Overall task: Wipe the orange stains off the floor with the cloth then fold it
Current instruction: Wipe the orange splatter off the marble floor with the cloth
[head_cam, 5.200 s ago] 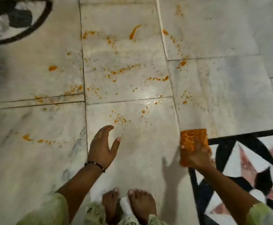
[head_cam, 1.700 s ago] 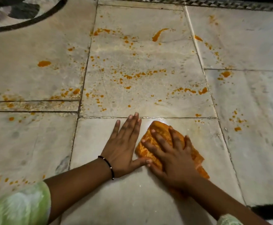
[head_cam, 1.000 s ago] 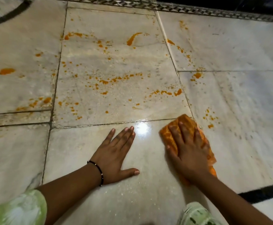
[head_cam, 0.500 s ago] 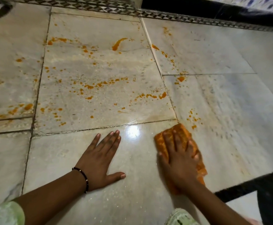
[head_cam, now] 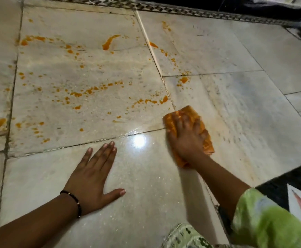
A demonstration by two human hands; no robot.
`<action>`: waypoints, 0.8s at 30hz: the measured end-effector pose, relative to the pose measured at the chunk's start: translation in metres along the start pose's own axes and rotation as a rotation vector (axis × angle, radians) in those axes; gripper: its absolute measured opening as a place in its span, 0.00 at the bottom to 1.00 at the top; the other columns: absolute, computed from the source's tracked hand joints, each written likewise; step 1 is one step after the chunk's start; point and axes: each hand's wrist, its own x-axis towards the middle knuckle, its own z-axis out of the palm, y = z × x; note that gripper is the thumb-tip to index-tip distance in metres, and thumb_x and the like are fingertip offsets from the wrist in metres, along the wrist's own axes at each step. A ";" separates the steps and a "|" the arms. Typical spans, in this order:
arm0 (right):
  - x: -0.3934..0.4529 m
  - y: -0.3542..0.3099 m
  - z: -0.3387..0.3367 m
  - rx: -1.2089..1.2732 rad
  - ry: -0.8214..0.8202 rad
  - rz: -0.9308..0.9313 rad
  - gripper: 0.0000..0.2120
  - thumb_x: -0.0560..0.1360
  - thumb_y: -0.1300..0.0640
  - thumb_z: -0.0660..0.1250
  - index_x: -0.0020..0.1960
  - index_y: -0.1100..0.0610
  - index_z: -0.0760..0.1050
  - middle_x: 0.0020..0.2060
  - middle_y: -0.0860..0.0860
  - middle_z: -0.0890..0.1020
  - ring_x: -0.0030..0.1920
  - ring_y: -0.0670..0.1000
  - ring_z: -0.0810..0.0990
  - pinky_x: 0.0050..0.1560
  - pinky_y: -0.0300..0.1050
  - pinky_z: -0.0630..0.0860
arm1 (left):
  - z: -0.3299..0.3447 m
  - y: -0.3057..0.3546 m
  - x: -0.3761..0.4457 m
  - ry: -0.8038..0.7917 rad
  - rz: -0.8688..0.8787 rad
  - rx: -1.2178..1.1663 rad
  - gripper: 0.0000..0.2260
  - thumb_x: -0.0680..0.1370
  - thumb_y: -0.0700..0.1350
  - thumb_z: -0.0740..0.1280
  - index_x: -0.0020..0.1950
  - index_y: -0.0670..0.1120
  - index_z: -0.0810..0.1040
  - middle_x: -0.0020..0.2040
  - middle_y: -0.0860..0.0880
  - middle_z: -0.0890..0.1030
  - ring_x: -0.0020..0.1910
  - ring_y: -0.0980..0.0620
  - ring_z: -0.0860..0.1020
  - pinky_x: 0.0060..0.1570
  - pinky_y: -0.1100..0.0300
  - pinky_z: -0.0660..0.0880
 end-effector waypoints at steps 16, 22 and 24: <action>-0.001 -0.019 -0.001 -0.043 0.004 -0.226 0.29 0.77 0.33 0.44 0.76 0.37 0.44 0.78 0.44 0.45 0.76 0.61 0.41 0.69 0.73 0.40 | -0.002 0.000 0.000 0.043 0.017 -0.017 0.45 0.71 0.72 0.55 0.75 0.40 0.58 0.76 0.43 0.57 0.75 0.48 0.56 0.69 0.45 0.54; -0.028 0.048 -0.007 -0.032 0.039 -0.032 0.33 0.71 0.25 0.37 0.74 0.31 0.39 0.77 0.42 0.40 0.77 0.58 0.41 0.71 0.70 0.46 | 0.000 -0.001 0.003 0.061 0.011 -0.031 0.46 0.70 0.73 0.56 0.75 0.39 0.60 0.76 0.43 0.59 0.74 0.48 0.57 0.67 0.45 0.55; 0.012 0.026 -0.011 0.054 0.022 0.095 0.31 0.75 0.28 0.42 0.75 0.34 0.41 0.78 0.45 0.42 0.76 0.61 0.40 0.69 0.74 0.42 | 0.001 -0.001 0.003 0.060 0.015 -0.017 0.46 0.70 0.73 0.56 0.74 0.39 0.60 0.76 0.43 0.59 0.74 0.48 0.57 0.67 0.45 0.55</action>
